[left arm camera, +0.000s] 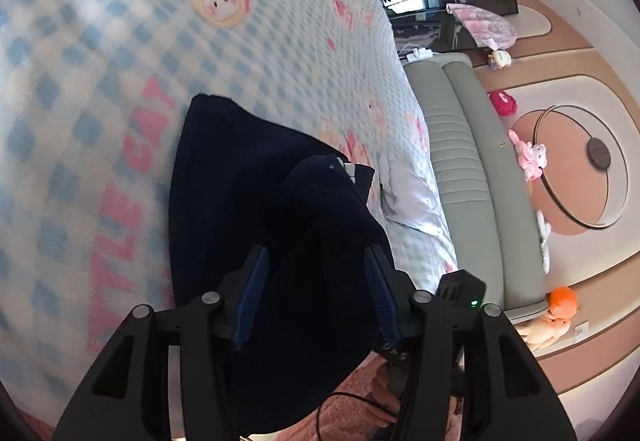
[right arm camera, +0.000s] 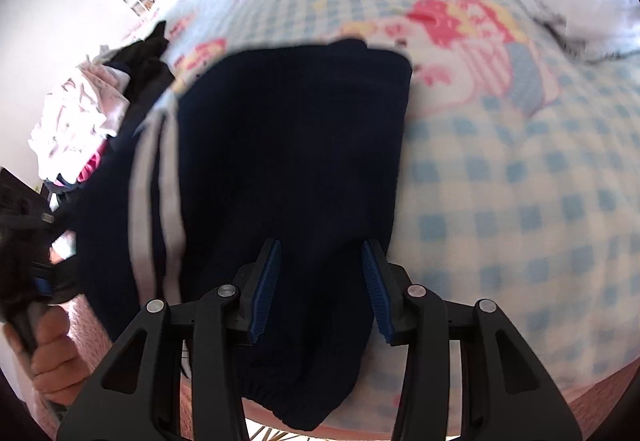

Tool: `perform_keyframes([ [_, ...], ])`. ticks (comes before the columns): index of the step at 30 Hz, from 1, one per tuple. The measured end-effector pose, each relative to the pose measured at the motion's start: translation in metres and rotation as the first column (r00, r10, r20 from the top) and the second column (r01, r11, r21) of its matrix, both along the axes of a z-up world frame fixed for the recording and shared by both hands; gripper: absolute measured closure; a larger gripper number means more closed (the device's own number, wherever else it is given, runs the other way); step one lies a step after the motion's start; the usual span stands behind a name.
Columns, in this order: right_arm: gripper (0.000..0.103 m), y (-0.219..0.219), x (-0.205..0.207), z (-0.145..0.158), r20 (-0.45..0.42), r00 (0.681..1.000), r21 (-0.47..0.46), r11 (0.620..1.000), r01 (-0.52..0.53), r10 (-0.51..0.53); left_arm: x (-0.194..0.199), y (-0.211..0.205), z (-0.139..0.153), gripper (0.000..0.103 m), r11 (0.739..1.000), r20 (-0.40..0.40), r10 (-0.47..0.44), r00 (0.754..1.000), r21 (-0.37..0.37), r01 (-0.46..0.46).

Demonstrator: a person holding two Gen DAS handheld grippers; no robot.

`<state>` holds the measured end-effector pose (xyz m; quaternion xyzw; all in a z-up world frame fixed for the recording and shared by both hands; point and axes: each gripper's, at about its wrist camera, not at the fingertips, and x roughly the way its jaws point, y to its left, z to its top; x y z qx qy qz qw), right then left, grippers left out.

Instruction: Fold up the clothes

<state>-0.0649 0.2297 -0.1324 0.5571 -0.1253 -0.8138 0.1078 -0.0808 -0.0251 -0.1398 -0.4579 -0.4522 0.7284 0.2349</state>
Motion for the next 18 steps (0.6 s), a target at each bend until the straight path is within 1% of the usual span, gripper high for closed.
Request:
perform_keyframes([
  [1, 0.059, -0.001, 0.001, -0.002, 0.003, 1.0, 0.005, 1.0, 0.001, -0.001, 0.0, -0.004, -0.003, 0.051, 0.997, -0.003, 0.019, 1.0, 0.081, -0.018],
  [3, 0.059, -0.001, 0.002, -0.004, 0.003, 1.0, 0.012, 1.0, 0.0, 0.0, 0.0, -0.011, -0.004, 0.046, 0.987, -0.015, 0.055, 0.998, 0.152, -0.053],
  [4, 0.059, 0.0, 0.002, -0.003, 0.004, 1.0, 0.006, 1.0, 0.001, -0.001, -0.001, -0.013, -0.004, 0.041, 0.983, -0.02, 0.069, 0.997, 0.175, -0.064],
  [7, 0.059, 0.006, 0.004, 0.003, -0.006, 1.0, -0.025, 1.0, 0.007, -0.007, -0.011, -0.004, 0.001, 0.04, 0.998, -0.018, 0.018, 1.0, 0.054, -0.017],
  [8, 0.059, 0.008, 0.004, 0.005, -0.012, 1.0, -0.034, 0.999, 0.006, -0.006, -0.014, 0.0, -0.002, 0.042, 0.999, -0.007, 0.0, 1.0, 0.048, 0.0],
  [10, 0.059, 0.01, 0.005, 0.009, -0.024, 1.0, -0.05, 0.999, 0.007, -0.008, -0.015, 0.003, -0.003, 0.044, 0.998, 0.019, 0.057, 0.998, -0.043, -0.056],
  [11, 0.059, 0.011, 0.005, 0.012, -0.031, 0.999, -0.062, 0.998, 0.009, -0.011, -0.016, 0.004, -0.004, 0.047, 0.993, 0.028, 0.085, 0.996, -0.083, -0.082],
  [13, 0.059, 0.016, 0.005, 0.017, -0.042, 0.999, -0.086, 0.996, 0.012, -0.016, -0.013, 0.001, -0.003, 0.047, 0.988, 0.017, 0.124, 0.992, -0.099, -0.122],
  [14, 0.059, 0.019, 0.005, 0.019, -0.048, 0.999, -0.085, 0.996, 0.02, -0.024, -0.014, 0.001, -0.004, 0.046, 0.993, 0.015, 0.1, 0.995, -0.066, -0.098],
  [15, 0.06, 0.023, 0.005, 0.022, -0.055, 0.998, -0.084, 0.996, 0.027, -0.032, -0.016, 0.004, -0.007, 0.046, 0.996, 0.026, 0.069, 0.997, -0.055, -0.068],
  [16, 0.06, 0.027, 0.005, 0.023, -0.057, 0.997, -0.084, 0.996, 0.039, -0.044, -0.019, 0.007, -0.01, 0.046, 0.997, 0.039, 0.048, 0.998, -0.064, -0.045],
  [17, 0.059, 0.031, 0.005, 0.025, -0.059, 0.997, -0.083, 0.995, 0.051, -0.056, -0.021, 0.009, -0.01, 0.055, 0.995, 0.04, 0.043, 0.998, -0.088, -0.039],
  [18, 0.059, 0.036, 0.005, 0.023, -0.049, 0.996, -0.088, 0.994, 0.069, -0.074, -0.022, 0.012, -0.009, 0.071, 0.993, 0.037, 0.038, 0.999, -0.114, -0.033],
])
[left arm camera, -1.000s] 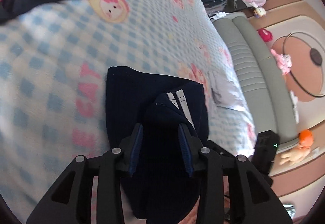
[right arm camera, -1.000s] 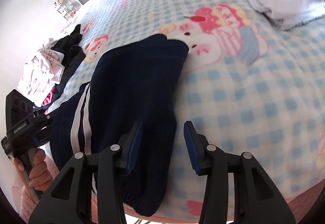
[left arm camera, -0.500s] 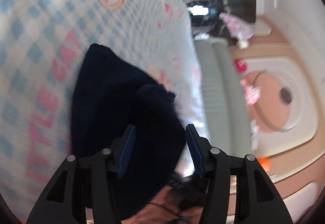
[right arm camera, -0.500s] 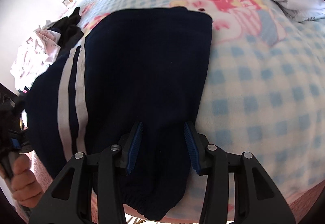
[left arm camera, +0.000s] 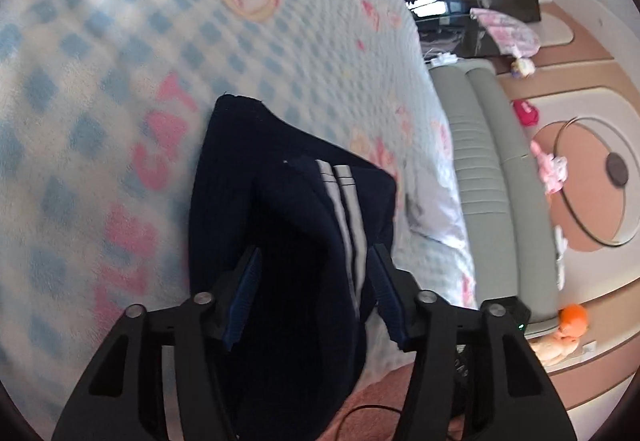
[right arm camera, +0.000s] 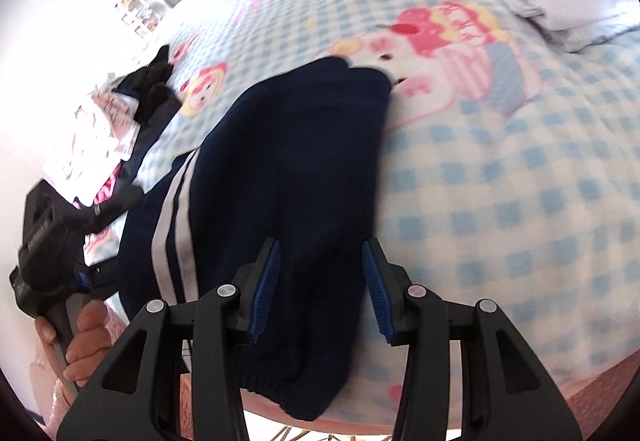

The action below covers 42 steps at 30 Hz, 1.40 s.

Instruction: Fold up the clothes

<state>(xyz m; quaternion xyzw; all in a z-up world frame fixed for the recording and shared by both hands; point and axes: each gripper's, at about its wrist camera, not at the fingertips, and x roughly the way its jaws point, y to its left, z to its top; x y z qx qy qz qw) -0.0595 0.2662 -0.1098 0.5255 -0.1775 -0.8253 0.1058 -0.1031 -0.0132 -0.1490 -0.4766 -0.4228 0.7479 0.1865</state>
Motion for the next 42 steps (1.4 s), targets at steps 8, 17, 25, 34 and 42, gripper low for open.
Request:
perform_keyframes([
  [8, 0.059, 0.014, -0.003, -0.003, 0.028, 0.999, 0.01, 1.0, 0.029, -0.03, -0.007, 0.01, 0.063, 0.1, 0.924, -0.211, -0.029, 0.977, -0.378, -0.054],
  [17, 0.059, 0.007, -0.007, -0.012, 0.043, 0.999, 0.023, 0.999, 0.027, -0.027, 0.001, -0.008, 0.036, 0.06, 0.824, -0.034, 0.048, 0.998, -0.564, -0.059],
  [25, 0.059, 0.018, -0.057, -0.01, 0.003, 0.997, 0.167, 0.983, 0.075, -0.077, -0.018, 0.037, 0.063, 0.07, 0.862, -0.216, -0.193, 0.957, -0.503, 0.06],
  [34, 0.057, -0.003, -0.094, -0.007, -0.021, 0.994, 0.024, 0.994, -0.105, 0.105, -0.036, 0.092, 0.011, 0.075, 0.816, -0.037, -0.271, 0.962, -0.54, 0.209],
  [42, 0.056, -0.06, -0.072, 0.004, -0.075, 0.935, 0.017, 0.938, -0.347, 0.347, -0.028, 0.082, 0.014, 0.072, 0.821, -0.011, -0.259, 0.966, -0.529, 0.214],
])
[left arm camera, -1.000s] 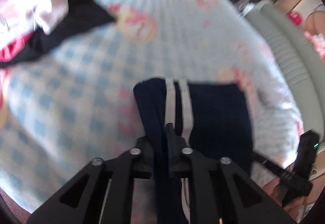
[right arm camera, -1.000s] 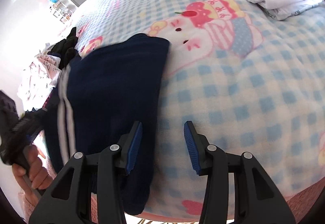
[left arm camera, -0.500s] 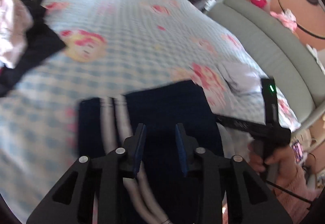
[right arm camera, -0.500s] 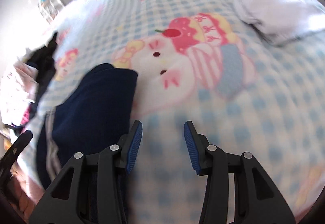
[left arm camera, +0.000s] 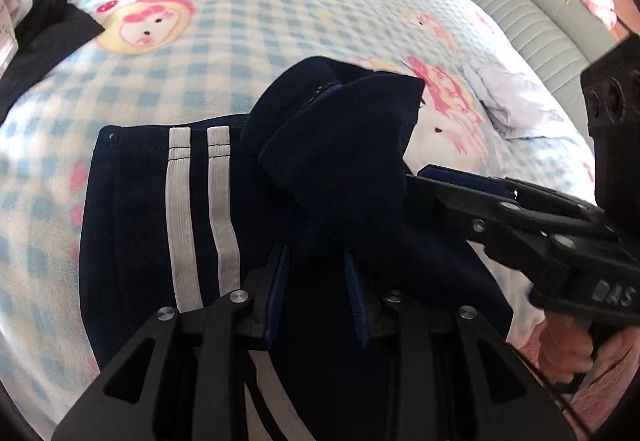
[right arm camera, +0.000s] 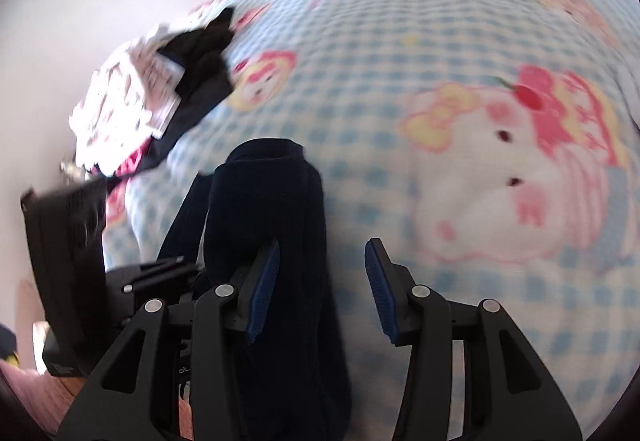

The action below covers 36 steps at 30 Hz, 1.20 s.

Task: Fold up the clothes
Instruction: 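Press the folded trousers with the left gripper while the right gripper grasps the hem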

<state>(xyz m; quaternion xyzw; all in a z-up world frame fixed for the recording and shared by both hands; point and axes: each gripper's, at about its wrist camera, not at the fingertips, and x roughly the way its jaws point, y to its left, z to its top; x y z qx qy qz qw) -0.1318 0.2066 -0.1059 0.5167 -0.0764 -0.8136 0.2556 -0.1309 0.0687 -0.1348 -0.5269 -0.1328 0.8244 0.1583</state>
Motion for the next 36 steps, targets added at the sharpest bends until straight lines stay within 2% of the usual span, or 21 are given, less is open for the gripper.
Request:
perform_keyframes([
  [3, 0.056, 0.005, 0.01, 0.008, -0.009, 1.0, -0.049, 0.999, -0.016, 0.015, 0.006, -0.019, 0.004, 0.072, 0.996, -0.021, 0.061, 0.998, 0.072, -0.06],
  [6, 0.056, -0.003, 0.02, 0.019, -0.038, 0.997, -0.028, 0.998, -0.061, 0.06, 0.011, -0.033, 0.009, 0.072, 0.99, -0.045, 0.096, 0.994, 0.106, -0.091],
  [9, 0.052, -0.008, 0.017, 0.02, -0.051, 0.997, -0.001, 0.999, -0.054, 0.053, 0.008, -0.029, -0.004, 0.072, 0.996, 0.005, 0.072, 0.997, 0.049, -0.072],
  [11, 0.052, -0.012, 0.009, 0.017, -0.05, 0.998, 0.017, 1.0, -0.025, 0.026, 0.011, -0.024, -0.008, 0.072, 0.998, 0.003, 0.06, 0.998, 0.021, -0.06],
  [12, 0.052, -0.011, 0.007, 0.019, -0.053, 0.998, -0.006, 1.0, -0.018, 0.018, 0.013, -0.023, -0.007, 0.072, 0.998, 0.0, 0.056, 0.998, 0.006, -0.056],
  [16, 0.052, -0.01, 0.009, 0.029, -0.088, 0.996, -0.075, 0.997, -0.029, 0.022, 0.018, -0.027, -0.002, 0.071, 0.999, 0.006, 0.049, 0.999, 0.018, -0.049],
  [17, 0.052, -0.01, 0.009, 0.029, -0.097, 0.995, -0.051, 0.999, -0.006, 0.001, 0.018, -0.031, -0.003, 0.071, 0.998, 0.014, 0.055, 0.998, 0.035, -0.055],
  [19, 0.052, -0.006, 0.001, 0.018, -0.065, 0.996, -0.006, 0.998, 0.06, -0.06, 0.019, -0.039, -0.005, 0.071, 0.995, 0.03, 0.065, 0.997, 0.07, -0.067],
  [22, 0.052, 0.006, -0.015, -0.008, 0.042, 0.992, -0.019, 0.992, 0.122, -0.121, 0.021, -0.041, -0.012, 0.066, 0.996, 0.051, 0.04, 0.998, 0.082, -0.044],
  [23, 0.05, 0.006, -0.02, -0.017, 0.078, 0.99, -0.018, 0.993, 0.118, -0.116, 0.021, -0.042, -0.014, 0.066, 0.996, 0.058, 0.03, 0.998, 0.08, -0.035],
  [27, 0.049, -0.013, -0.02, -0.032, 0.096, 0.995, 0.012, 1.0, 0.009, -0.01, 0.024, -0.044, -0.015, 0.063, 0.996, 0.068, 0.042, 0.997, 0.078, -0.047],
  [28, 0.051, -0.019, -0.018, -0.033, 0.094, 0.995, 0.019, 0.999, -0.028, 0.026, 0.026, -0.046, -0.018, 0.063, 0.996, 0.068, 0.044, 0.997, 0.08, -0.05],
  [31, 0.073, -0.034, -0.013, -0.035, 0.066, 0.995, 0.063, 0.995, -0.084, 0.079, 0.028, -0.049, -0.02, 0.063, 0.995, 0.07, 0.044, 0.997, 0.082, -0.05],
  [34, 0.089, -0.033, -0.007, -0.029, 0.005, 0.999, 0.109, 0.993, -0.046, 0.046, 0.026, -0.048, -0.015, 0.063, 0.995, 0.066, 0.043, 0.997, 0.084, -0.048],
  [36, 0.091, -0.024, -0.005, -0.022, -0.025, 1.0, 0.097, 0.995, 0.016, -0.014, 0.024, -0.048, -0.017, 0.063, 0.996, 0.058, 0.041, 0.997, 0.08, -0.045],
])
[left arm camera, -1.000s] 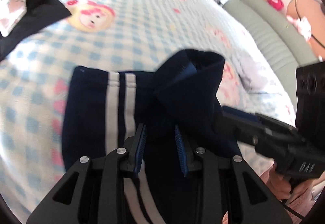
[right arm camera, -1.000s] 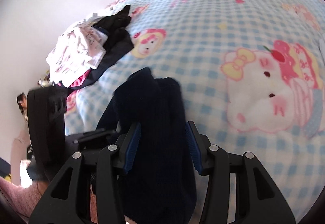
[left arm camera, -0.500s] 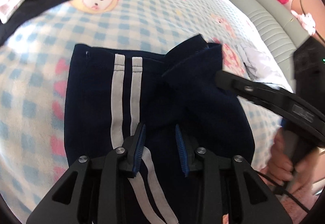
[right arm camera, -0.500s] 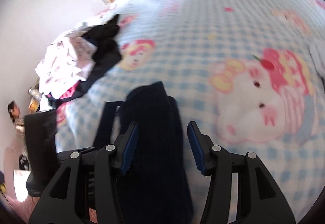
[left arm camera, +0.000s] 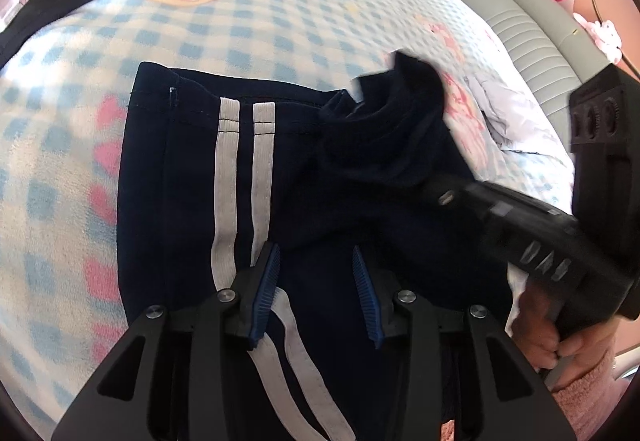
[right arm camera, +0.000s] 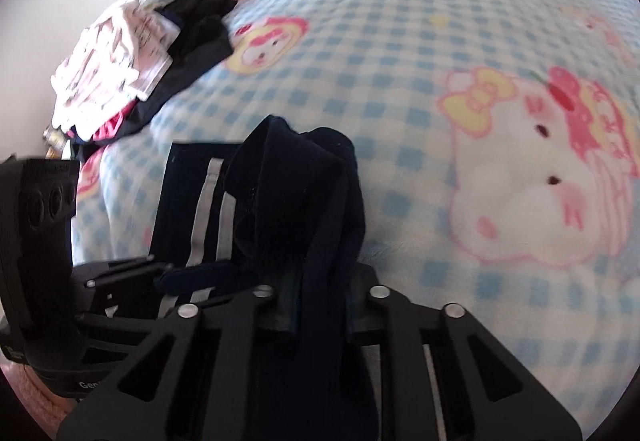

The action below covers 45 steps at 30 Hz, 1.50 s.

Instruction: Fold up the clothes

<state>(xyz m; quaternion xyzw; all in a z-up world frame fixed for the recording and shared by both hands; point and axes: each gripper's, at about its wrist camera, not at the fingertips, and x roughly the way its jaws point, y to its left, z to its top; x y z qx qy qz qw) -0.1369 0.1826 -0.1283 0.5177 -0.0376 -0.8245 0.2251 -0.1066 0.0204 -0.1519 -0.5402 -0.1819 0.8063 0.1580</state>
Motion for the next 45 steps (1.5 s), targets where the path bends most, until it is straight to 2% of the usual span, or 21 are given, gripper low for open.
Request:
perform_keyframes([
  [4, 0.095, 0.032, -0.001, 0.013, -0.066, 0.983, -0.016, 0.986, 0.169, -0.169, 0.002, -0.004, -0.004, 0.063, 1.0, -0.001, 0.002, 1.0, -0.005, -0.002],
  [8, 0.092, 0.061, -0.016, -0.005, 0.021, 0.959, 0.014, 0.959, 0.283, -0.283, 0.002, -0.007, -0.004, 0.063, 1.0, 0.005, -0.001, 1.0, 0.012, 0.001],
  [11, 0.086, 0.072, -0.011, -0.008, -0.002, 0.937, 0.037, 0.937, 0.348, -0.349, 0.003, -0.005, -0.003, 0.063, 0.999, -0.006, -0.035, 0.999, -0.035, 0.034],
  [13, 0.082, 0.084, -0.004, 0.001, -0.036, 0.901, 0.024, 0.901, 0.433, -0.432, 0.005, 0.001, 0.002, 0.063, 0.994, -0.021, -0.076, 0.997, -0.084, 0.074],
  [15, 0.082, 0.097, 0.004, 0.013, -0.069, 0.862, -0.02, 0.864, 0.503, -0.503, 0.005, -0.003, 0.015, 0.063, 0.995, -0.038, -0.077, 0.996, -0.065, 0.074],
  [16, 0.08, 0.101, 0.008, 0.018, -0.078, 0.858, -0.05, 0.861, 0.506, -0.508, 0.006, -0.008, 0.023, 0.063, 0.997, -0.064, -0.066, 0.996, -0.036, 0.064],
  [19, 0.076, 0.093, 0.007, 0.027, -0.069, 0.921, -0.092, 0.922, 0.376, -0.382, 0.003, -0.027, 0.038, 0.063, 1.0, -0.128, 0.004, 0.992, 0.026, -0.001],
  [21, 0.074, 0.075, 0.001, 0.023, -0.038, 0.965, -0.064, 0.965, 0.256, -0.259, -0.003, -0.04, 0.035, 0.063, 0.997, -0.13, 0.079, 0.988, -0.003, -0.08],
  [22, 0.073, 0.068, -0.001, 0.021, -0.044, 0.968, -0.032, 0.969, 0.245, -0.246, -0.006, -0.046, 0.029, 0.063, 0.992, -0.112, 0.115, 0.987, -0.031, -0.119],
  [25, 0.07, 0.06, -0.009, 0.009, -0.038, 0.966, 0.004, 0.966, 0.257, -0.257, -0.004, -0.055, 0.02, 0.063, 0.988, -0.087, 0.153, 0.984, -0.009, -0.155],
  [27, 0.071, 0.069, -0.013, 0.004, -0.061, 0.94, 0.059, 0.939, 0.338, -0.335, 0.002, -0.056, 0.029, 0.063, 0.984, -0.13, 0.171, 0.977, -0.033, -0.176],
  [29, 0.07, 0.086, -0.01, 0.013, -0.12, 0.888, 0.058, 0.89, 0.452, -0.443, 0.007, -0.053, 0.04, 0.055, 0.981, -0.184, 0.17, 0.968, -0.066, -0.185],
  [30, 0.07, 0.093, -0.009, 0.017, -0.118, 0.884, 0.018, 0.889, 0.458, -0.453, 0.009, -0.052, 0.045, 0.054, 0.979, -0.208, 0.165, 0.964, -0.083, -0.185],
  [32, 0.07, 0.093, -0.01, 0.023, -0.08, 0.914, -0.039, 0.917, 0.397, -0.399, 0.008, -0.053, 0.051, 0.054, 0.988, -0.23, 0.125, 0.965, -0.058, -0.141],
  [34, 0.07, 0.076, -0.009, 0.027, -0.078, 0.959, -0.043, 0.962, 0.268, -0.271, 0.0, -0.038, 0.052, 0.054, 0.996, -0.246, 0.065, 0.967, -0.044, -0.079],
  [36, 0.07, 0.052, -0.009, 0.027, -0.073, 0.99, -0.02, 0.993, 0.119, -0.12, -0.017, -0.016, 0.045, 0.054, 0.997, -0.219, 0.011, 0.976, -0.078, -0.028],
  [38, 0.07, 0.033, -0.012, 0.018, -0.052, 0.998, 0.035, 0.998, 0.045, -0.043, -0.035, -0.001, 0.035, 0.054, 0.99, -0.175, 0.0, 0.985, -0.14, -0.024],
  [40, 0.074, 0.027, -0.018, 0.009, -0.077, 0.993, 0.127, 0.986, 0.104, -0.095, -0.048, 0.004, 0.03, 0.054, 0.974, -0.151, 0.018, 0.988, -0.223, -0.052],
  [42, 0.073, 0.032, -0.014, 0.022, -0.199, 0.954, 0.211, 0.941, 0.265, -0.224, -0.048, -0.001, 0.036, 0.054, 0.953, -0.166, 0.056, 0.985, -0.284, -0.102],
  [43, 0.072, 0.037, -0.009, 0.032, -0.241, 0.937, 0.181, 0.936, 0.301, -0.255, -0.045, -0.006, 0.042, 0.053, 0.946, -0.183, 0.074, 0.98, -0.297, -0.127],
  [45, 0.072, 0.047, 0.002, 0.05, -0.205, 0.94, 0.051, 0.956, 0.29, -0.274, -0.036, -0.013, 0.054, 0.051, 0.952, -0.209, 0.096, 0.973, -0.265, -0.151],
])
